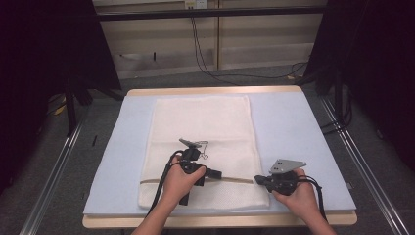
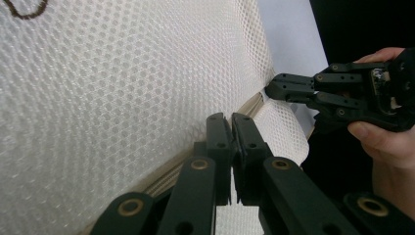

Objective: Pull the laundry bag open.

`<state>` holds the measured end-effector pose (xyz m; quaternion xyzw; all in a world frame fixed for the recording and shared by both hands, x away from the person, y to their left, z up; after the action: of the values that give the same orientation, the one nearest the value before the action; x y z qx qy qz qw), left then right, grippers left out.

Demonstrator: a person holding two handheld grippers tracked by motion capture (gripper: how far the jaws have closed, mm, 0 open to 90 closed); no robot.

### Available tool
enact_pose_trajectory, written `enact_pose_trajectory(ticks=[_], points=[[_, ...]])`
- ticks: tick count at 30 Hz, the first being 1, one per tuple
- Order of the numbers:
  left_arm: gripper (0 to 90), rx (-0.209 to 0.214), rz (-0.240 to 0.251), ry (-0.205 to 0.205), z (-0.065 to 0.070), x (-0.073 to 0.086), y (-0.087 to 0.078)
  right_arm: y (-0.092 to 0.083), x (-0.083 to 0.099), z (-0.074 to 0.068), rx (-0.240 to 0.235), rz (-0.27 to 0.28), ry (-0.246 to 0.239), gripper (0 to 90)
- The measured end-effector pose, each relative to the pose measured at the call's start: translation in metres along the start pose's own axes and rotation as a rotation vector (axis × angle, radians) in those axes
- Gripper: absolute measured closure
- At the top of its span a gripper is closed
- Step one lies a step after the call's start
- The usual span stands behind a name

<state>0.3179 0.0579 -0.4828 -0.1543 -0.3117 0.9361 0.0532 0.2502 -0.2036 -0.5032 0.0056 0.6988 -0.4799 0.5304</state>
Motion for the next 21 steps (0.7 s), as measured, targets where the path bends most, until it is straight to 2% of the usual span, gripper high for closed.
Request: enact_pose_trajectory(ticks=[5, 7, 9, 15, 16, 20, 21], points=[[87.3, 0.009, 0.006, -0.006, -0.001, 0.001, -0.003, 0.0, 0.0, 0.0, -0.002, 0.001, -0.001, 90.0], [87.3, -0.007, 0.008, -0.004, -0.002, 0.001, -0.003, 0.0, 0.0, 0.0, 0.0, -0.001, -0.001, 90.0], [87.3, 0.01, 0.013, -0.016, -0.001, 0.001, -0.003, 0.0, 0.0, 0.0, -0.002, 0.0, -0.002, 90.0], [87.3, -0.008, 0.015, -0.002, -0.004, 0.001, -0.007, 0.0, 0.0, -0.001, 0.001, -0.004, -0.006, 90.0], [87.3, 0.0, 0.013, -0.013, -0.003, 0.002, -0.009, 0.0, 0.0, -0.001, 0.001, -0.004, -0.004, 90.0], [87.3, -0.009, 0.018, -0.009, -0.007, 0.003, -0.013, 0.0, -0.001, -0.001, 0.001, -0.005, -0.007, 90.0], [87.3, -0.001, 0.021, -0.021, -0.007, 0.003, -0.014, 0.0, -0.001, -0.001, 0.001, -0.005, -0.006, 90.0]])
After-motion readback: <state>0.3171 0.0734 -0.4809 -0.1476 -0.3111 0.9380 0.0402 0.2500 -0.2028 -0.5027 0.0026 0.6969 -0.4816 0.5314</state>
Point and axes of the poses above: each handheld gripper's, and its own axes: y roughly forward along the jaws, x roughly out of its underside, z roughly to its right, the point moved 3 cm from there along y, roughly forward along the jaws, and after that the axes turned 6 degrees about -y, right-handed, at the moved point
